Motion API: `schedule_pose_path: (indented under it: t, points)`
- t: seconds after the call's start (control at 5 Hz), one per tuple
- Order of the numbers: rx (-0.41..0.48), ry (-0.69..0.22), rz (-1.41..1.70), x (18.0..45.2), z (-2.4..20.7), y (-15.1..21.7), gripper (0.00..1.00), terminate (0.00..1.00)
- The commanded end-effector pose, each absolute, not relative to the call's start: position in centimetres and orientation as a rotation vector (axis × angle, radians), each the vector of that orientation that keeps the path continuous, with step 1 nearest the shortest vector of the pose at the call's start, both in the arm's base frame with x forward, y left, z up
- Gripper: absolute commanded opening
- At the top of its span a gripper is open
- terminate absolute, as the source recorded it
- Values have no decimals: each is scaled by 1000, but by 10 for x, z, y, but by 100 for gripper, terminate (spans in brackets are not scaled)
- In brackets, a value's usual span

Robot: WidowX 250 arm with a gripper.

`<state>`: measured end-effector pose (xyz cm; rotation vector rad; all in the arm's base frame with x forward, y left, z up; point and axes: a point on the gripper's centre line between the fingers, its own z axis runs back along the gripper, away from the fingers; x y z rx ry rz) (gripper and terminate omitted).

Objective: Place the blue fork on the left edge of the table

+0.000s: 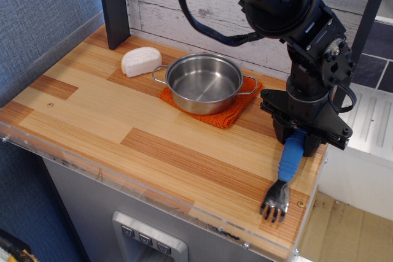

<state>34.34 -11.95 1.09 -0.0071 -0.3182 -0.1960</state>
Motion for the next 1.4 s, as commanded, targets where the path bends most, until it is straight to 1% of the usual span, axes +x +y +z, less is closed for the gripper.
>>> schedule_pose_path:
  t: [0.0, 0.4, 0.6, 1.0, 1.2]
  points:
    - [-31, -362, -208, 346, 37, -118, 0, 0]
    - [-40, -413, -268, 357, 57, -112, 0, 0]
    - [-49, -419, -286, 359, 68, -107, 0, 0]
    - [-29, -483, -247, 354, 113, -80, 0, 0]
    - [0, -515, -196, 349, 133, -44, 0, 0]
